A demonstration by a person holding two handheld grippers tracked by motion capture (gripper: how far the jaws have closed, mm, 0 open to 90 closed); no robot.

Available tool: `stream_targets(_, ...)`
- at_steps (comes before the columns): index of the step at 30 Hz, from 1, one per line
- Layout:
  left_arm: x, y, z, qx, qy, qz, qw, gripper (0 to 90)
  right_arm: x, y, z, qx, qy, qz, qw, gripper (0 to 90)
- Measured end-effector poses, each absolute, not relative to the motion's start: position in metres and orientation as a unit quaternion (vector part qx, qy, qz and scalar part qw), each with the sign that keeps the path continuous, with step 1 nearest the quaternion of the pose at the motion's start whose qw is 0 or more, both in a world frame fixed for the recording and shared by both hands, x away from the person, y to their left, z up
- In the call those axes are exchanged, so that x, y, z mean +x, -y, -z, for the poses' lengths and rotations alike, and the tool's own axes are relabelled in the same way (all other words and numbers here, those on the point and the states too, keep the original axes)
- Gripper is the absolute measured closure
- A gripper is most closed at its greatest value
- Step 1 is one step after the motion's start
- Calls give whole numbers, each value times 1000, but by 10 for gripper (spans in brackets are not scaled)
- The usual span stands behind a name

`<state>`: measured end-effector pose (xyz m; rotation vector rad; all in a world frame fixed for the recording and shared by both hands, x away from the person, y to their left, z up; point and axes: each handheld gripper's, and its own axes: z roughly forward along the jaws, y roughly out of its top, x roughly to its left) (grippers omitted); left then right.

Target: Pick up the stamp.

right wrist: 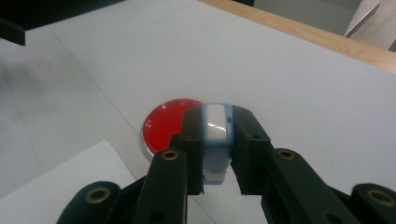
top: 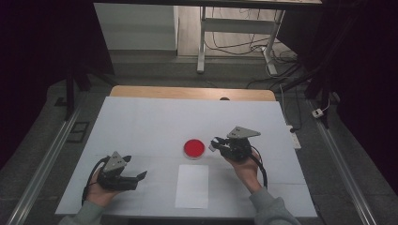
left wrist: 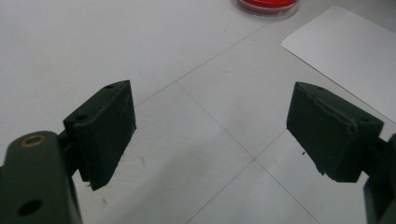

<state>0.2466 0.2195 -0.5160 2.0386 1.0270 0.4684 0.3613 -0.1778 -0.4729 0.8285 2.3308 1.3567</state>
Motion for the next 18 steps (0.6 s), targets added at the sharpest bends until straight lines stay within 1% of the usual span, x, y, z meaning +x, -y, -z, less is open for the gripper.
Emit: stream_targets(18, 247, -220, 517, 802, -409, -186, 394, 157, 345, 184, 451, 277, -796, -517, 150, 748)
